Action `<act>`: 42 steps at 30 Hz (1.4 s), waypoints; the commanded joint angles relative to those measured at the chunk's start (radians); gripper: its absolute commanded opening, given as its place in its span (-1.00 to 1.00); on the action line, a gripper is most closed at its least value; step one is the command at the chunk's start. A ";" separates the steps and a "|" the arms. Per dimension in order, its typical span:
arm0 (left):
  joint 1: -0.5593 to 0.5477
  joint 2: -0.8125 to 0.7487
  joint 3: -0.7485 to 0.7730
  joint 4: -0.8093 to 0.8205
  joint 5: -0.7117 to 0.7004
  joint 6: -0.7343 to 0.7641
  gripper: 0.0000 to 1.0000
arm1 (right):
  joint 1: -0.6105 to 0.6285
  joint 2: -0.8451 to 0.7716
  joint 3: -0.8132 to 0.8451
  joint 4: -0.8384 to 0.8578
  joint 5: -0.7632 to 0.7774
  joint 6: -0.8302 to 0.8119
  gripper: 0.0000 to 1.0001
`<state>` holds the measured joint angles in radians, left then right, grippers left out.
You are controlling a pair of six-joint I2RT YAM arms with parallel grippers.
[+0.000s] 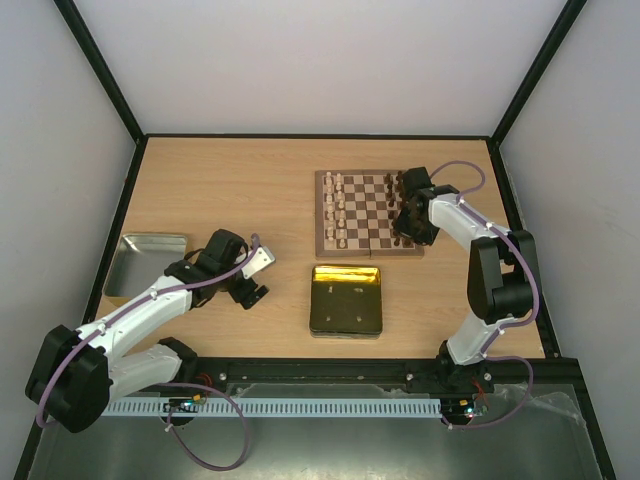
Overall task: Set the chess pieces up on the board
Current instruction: Place the chess piece on the chessboard, then reset both arms
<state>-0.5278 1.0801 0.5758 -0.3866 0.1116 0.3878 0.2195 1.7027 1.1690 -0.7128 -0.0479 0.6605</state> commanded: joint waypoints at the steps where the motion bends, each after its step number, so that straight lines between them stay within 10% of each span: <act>1: -0.004 -0.009 -0.009 0.004 -0.001 -0.007 0.99 | -0.006 -0.005 0.011 0.002 0.001 -0.014 -0.69; 27: -0.005 0.002 -0.008 0.005 -0.007 -0.009 0.98 | 0.008 -0.248 -0.089 -0.021 -0.008 -0.021 -0.16; 32: -0.007 0.014 -0.008 0.006 -0.013 -0.010 0.99 | 0.154 -0.370 -0.123 -0.033 0.085 -0.049 0.50; 42: -0.006 0.004 -0.001 0.003 -0.021 -0.016 0.99 | 0.482 -0.553 -0.209 -0.095 0.239 0.085 0.65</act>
<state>-0.5282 1.0901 0.5758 -0.3862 0.1001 0.3843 0.5938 1.2171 0.9791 -0.7418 0.0834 0.6693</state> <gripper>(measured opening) 0.992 0.820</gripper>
